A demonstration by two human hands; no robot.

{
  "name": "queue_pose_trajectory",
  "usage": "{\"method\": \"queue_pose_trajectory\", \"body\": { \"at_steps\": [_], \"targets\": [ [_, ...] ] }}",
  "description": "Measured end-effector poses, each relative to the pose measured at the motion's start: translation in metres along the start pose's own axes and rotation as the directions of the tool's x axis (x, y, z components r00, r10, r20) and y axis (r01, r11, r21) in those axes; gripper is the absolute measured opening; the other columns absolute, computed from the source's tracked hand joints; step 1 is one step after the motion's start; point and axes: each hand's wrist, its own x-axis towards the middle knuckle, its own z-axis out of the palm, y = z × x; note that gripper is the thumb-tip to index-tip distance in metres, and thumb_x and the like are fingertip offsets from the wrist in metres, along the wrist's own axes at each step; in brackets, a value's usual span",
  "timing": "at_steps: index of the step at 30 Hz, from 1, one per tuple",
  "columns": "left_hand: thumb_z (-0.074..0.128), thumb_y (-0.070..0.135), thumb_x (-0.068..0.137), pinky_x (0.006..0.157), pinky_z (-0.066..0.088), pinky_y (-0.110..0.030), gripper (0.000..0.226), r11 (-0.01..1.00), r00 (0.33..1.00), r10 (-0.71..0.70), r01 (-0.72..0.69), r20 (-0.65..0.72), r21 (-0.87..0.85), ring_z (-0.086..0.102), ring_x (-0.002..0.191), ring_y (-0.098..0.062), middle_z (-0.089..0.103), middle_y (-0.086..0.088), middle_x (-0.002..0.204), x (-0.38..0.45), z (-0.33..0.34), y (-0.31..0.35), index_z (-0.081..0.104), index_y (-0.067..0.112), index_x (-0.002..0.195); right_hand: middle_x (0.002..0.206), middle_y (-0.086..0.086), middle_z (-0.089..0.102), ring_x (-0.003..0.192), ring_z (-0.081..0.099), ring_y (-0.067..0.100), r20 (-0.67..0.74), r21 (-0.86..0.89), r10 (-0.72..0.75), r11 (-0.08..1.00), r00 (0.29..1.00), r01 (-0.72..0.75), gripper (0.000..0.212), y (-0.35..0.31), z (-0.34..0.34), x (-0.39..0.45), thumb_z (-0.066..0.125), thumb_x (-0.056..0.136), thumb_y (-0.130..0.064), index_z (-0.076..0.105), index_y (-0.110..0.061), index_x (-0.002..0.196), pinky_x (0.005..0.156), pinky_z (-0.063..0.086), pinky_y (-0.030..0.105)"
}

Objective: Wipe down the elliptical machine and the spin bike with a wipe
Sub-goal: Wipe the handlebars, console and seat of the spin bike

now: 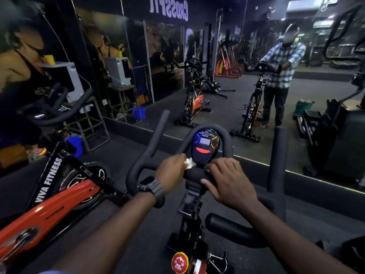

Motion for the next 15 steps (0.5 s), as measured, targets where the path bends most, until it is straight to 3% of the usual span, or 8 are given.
{"method": "queue_pose_trajectory", "body": {
  "at_steps": [2,5,7,9,10,13,15],
  "targets": [
    [0.045,0.023,0.095,0.07,0.043,-0.045,0.019,0.999,0.998,-0.046,0.047,-0.045,0.016,0.059,0.087,-0.041,0.062,-0.019,0.09,0.003,-0.003,-0.006,0.051,0.006,0.089,0.11,0.005,0.058,0.098,0.053,0.028,-0.008,0.01,-0.1,0.995,0.995,0.1,0.037,-0.005,0.001,0.009,0.05,0.094,-0.05,0.061,-0.017,0.106,0.091,0.041,0.042],
    [0.048,0.027,0.097,0.071,0.044,-0.043,0.021,0.958,0.951,-0.274,0.284,-0.14,0.05,0.059,0.091,-0.04,0.064,-0.02,0.095,0.013,-0.011,-0.028,0.051,0.007,0.091,0.11,0.003,0.06,0.099,0.053,0.027,-0.056,-0.03,-0.149,0.989,0.987,0.148,0.032,-0.008,0.004,0.024,0.053,0.093,-0.046,0.062,-0.018,0.104,0.091,0.04,0.043],
    [0.052,0.02,0.095,0.07,0.041,-0.044,0.015,0.977,0.975,-0.186,0.196,-0.121,0.082,0.059,0.089,-0.042,0.064,-0.021,0.093,0.013,-0.011,-0.012,0.051,0.006,0.091,0.115,0.002,0.06,0.104,0.054,0.026,-0.083,-0.018,-0.158,0.987,0.984,0.157,0.032,-0.008,0.005,0.026,0.054,0.092,-0.045,0.062,-0.019,0.108,0.095,0.038,0.043],
    [0.051,0.012,0.091,0.072,0.039,-0.045,0.005,0.993,0.999,-0.01,0.015,-0.043,0.116,0.059,0.09,-0.041,0.061,-0.019,0.094,0.008,-0.005,0.005,0.051,0.007,0.092,0.123,0.002,0.058,0.112,0.054,0.026,-0.129,0.063,-0.068,0.995,0.989,0.076,0.035,-0.007,0.005,0.026,0.058,0.09,-0.045,0.061,-0.019,0.112,0.099,0.037,0.044],
    [0.05,0.011,0.092,0.073,0.038,-0.044,0.004,0.994,0.999,-0.014,0.018,-0.041,0.107,0.058,0.091,-0.04,0.06,-0.019,0.096,0.009,-0.004,0.004,0.05,0.007,0.093,0.126,0.002,0.058,0.115,0.053,0.026,-0.156,0.122,0.016,0.992,0.988,0.004,0.038,-0.005,0.005,0.027,0.061,0.088,-0.045,0.061,-0.018,0.115,0.102,0.036,0.044],
    [0.044,0.02,0.097,0.071,0.038,-0.042,0.014,0.957,0.947,-0.28,0.289,-0.16,0.033,0.058,0.095,-0.041,0.062,-0.022,0.1,0.027,-0.009,-0.02,0.046,0.006,0.092,0.131,0.002,0.055,0.121,0.051,0.025,-0.194,0.261,0.236,0.948,0.952,-0.182,0.043,-0.001,0.006,0.03,0.064,0.086,-0.043,0.059,-0.016,0.119,0.106,0.033,0.043],
    [0.042,0.018,0.097,0.069,0.036,-0.042,0.014,0.933,0.921,-0.356,0.359,-0.159,-0.008,0.058,0.094,-0.042,0.062,-0.024,0.098,0.039,-0.006,-0.031,0.044,0.006,0.089,0.134,0.0,0.053,0.124,0.049,0.024,-0.202,0.313,0.314,0.918,0.928,-0.243,0.044,0.001,0.006,0.031,0.063,0.087,-0.044,0.058,-0.016,0.121,0.105,0.035,0.044]
  ]
}}
